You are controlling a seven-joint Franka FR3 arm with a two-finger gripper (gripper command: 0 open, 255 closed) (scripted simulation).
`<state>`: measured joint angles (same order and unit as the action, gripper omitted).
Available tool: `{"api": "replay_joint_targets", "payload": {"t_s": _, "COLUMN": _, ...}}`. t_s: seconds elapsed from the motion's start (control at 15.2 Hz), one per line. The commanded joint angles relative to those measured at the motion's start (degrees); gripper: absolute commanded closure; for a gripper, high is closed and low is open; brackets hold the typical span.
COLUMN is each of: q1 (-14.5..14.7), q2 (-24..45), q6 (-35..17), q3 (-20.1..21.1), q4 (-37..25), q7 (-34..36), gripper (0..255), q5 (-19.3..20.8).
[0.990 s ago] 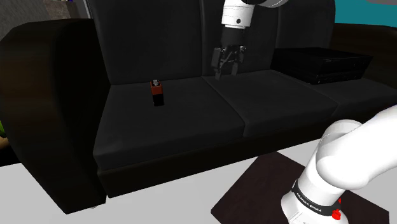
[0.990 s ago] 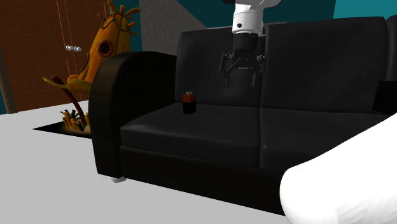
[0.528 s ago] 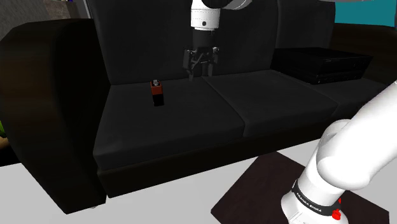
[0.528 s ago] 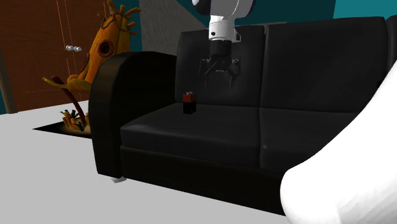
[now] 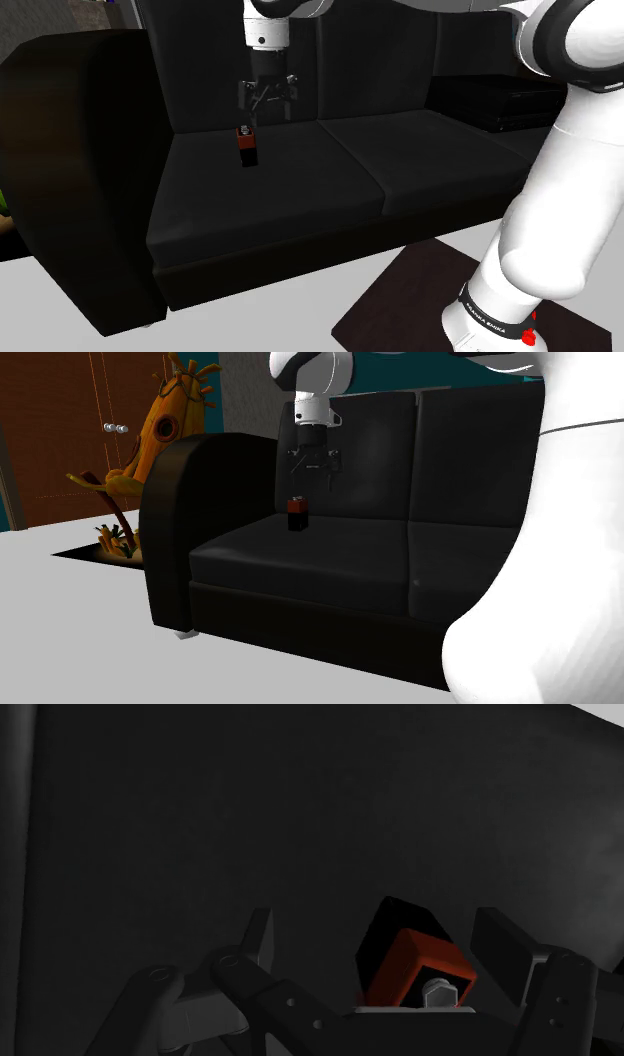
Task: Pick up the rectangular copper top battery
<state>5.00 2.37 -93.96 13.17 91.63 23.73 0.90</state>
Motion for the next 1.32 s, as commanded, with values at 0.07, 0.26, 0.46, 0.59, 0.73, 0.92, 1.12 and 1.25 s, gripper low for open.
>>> {"api": "replay_joint_targets", "payload": {"t_s": 0.07, "q1": 1.59, "q2": 8.0, "q6": 2.01, "q3": 1.04, "q4": -9.2, "q7": 3.01, "gripper": 0, "q5": 2.27}}
{"api": "replay_joint_targets", "payload": {"t_s": 0.26, "q1": 3.52, "q2": 15.26, "q6": 4.88, "q3": 1.44, "q4": -18.62, "q7": 5.13, "gripper": 0, "q5": 4.32}}
{"api": "replay_joint_targets", "payload": {"t_s": 0.46, "q1": 3.32, "q2": 14.56, "q6": 2.22, "q3": 1.34, "q4": -15.28, "q7": 5.12, "gripper": 0, "q5": 4.13}}
{"api": "replay_joint_targets", "payload": {"t_s": 0.59, "q1": 3.18, "q2": 14.2, "q6": 0.51, "q3": 1.32, "q4": -13.22, "q7": 5.13, "gripper": 0, "q5": 4.05}}
{"api": "replay_joint_targets", "payload": {"t_s": 0.73, "q1": 3.06, "q2": 13.93, "q6": -1.16, "q3": 1.3, "q4": -11.28, "q7": 5.14, "gripper": 0, "q5": 3.99}}
{"api": "replay_joint_targets", "payload": {"t_s": 0.92, "q1": 3.03, "q2": 13.86, "q6": -1.66, "q3": 1.29, "q4": -10.72, "q7": 5.15, "gripper": 255, "q5": 3.98}}
{"api": "replay_joint_targets", "payload": {"t_s": 1.12, "q1": 3.03, "q2": 13.94, "q6": -1.65, "q3": 1.28, "q4": -10.82, "q7": 5.14, "gripper": 255, "q5": 4.0}}
{"api": "replay_joint_targets", "payload": {"t_s": 1.25, "q1": 3.04, "q2": 13.97, "q6": -1.62, "q3": 1.28, "q4": -10.86, "q7": 5.16, "gripper": 255, "q5": 4.0}}
